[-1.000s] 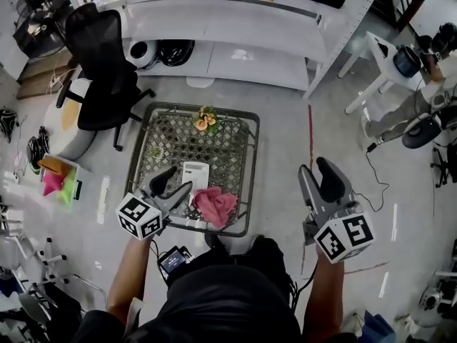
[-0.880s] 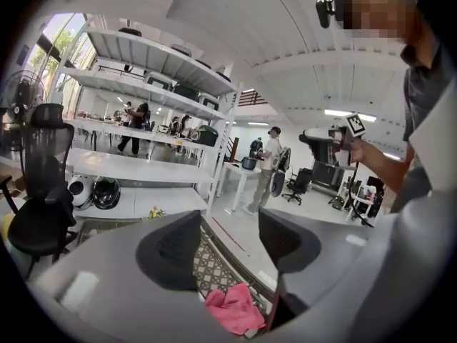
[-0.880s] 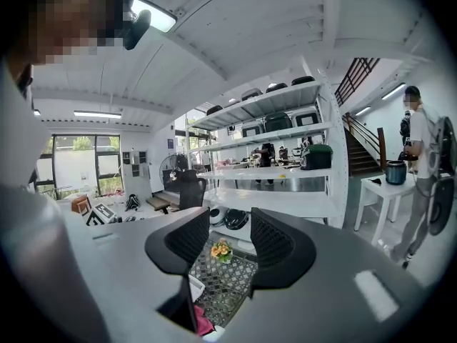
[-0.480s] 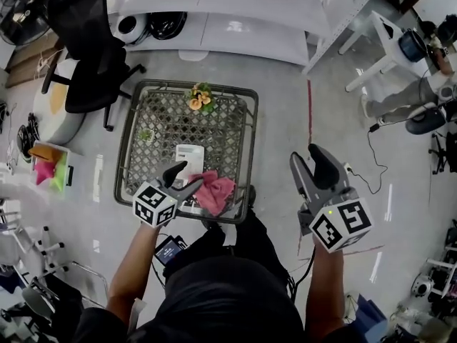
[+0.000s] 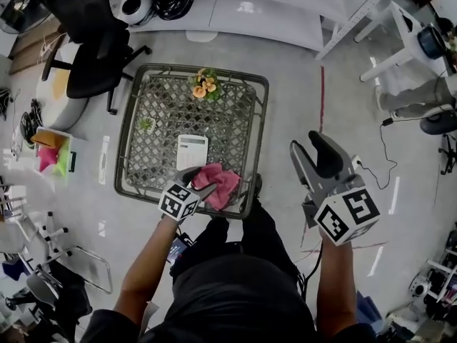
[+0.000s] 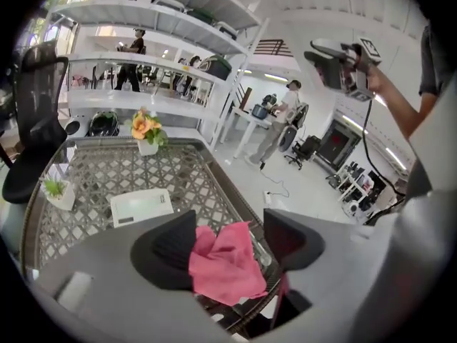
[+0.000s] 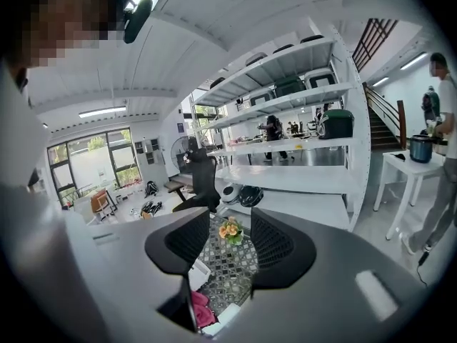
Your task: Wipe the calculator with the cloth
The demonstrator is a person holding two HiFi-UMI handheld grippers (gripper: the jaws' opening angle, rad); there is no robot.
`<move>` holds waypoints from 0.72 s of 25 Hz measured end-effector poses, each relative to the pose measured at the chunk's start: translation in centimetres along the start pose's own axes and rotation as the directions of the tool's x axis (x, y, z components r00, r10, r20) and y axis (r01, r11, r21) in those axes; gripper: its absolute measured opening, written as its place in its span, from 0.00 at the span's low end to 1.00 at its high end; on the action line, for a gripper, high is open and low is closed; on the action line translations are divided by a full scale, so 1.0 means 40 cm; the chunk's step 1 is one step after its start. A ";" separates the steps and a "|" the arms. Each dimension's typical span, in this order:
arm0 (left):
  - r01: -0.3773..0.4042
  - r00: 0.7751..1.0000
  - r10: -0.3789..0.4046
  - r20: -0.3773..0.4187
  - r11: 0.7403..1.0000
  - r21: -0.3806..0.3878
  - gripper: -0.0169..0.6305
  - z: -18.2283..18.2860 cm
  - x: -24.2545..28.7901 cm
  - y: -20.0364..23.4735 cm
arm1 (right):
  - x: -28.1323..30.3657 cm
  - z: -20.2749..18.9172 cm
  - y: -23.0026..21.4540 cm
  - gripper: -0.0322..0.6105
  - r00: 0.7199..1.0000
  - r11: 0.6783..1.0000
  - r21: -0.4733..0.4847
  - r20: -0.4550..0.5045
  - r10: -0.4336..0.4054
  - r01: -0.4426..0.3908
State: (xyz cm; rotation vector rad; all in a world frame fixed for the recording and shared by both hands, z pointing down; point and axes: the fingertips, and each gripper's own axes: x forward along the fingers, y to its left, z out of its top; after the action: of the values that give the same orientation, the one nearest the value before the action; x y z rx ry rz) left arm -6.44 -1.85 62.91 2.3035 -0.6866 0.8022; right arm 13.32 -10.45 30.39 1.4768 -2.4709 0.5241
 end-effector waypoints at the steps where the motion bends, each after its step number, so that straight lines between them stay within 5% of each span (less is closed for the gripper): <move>1: -0.008 1.000 0.008 -0.023 1.000 -0.008 0.52 -0.023 0.019 0.008 | 0.007 -0.007 -0.006 0.30 1.000 1.000 0.001 -0.008 0.003 -0.003; 18: -0.080 0.943 0.065 -0.327 0.996 -0.035 0.56 -0.257 0.192 0.024 | 0.087 -0.081 -0.083 0.30 0.993 0.999 0.035 -0.112 0.033 -0.029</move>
State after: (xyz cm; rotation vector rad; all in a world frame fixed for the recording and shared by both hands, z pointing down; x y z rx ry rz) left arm -5.59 2.38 75.01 2.0447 -0.6339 1.1562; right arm 14.62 -13.36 35.22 1.3825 -2.4125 0.6389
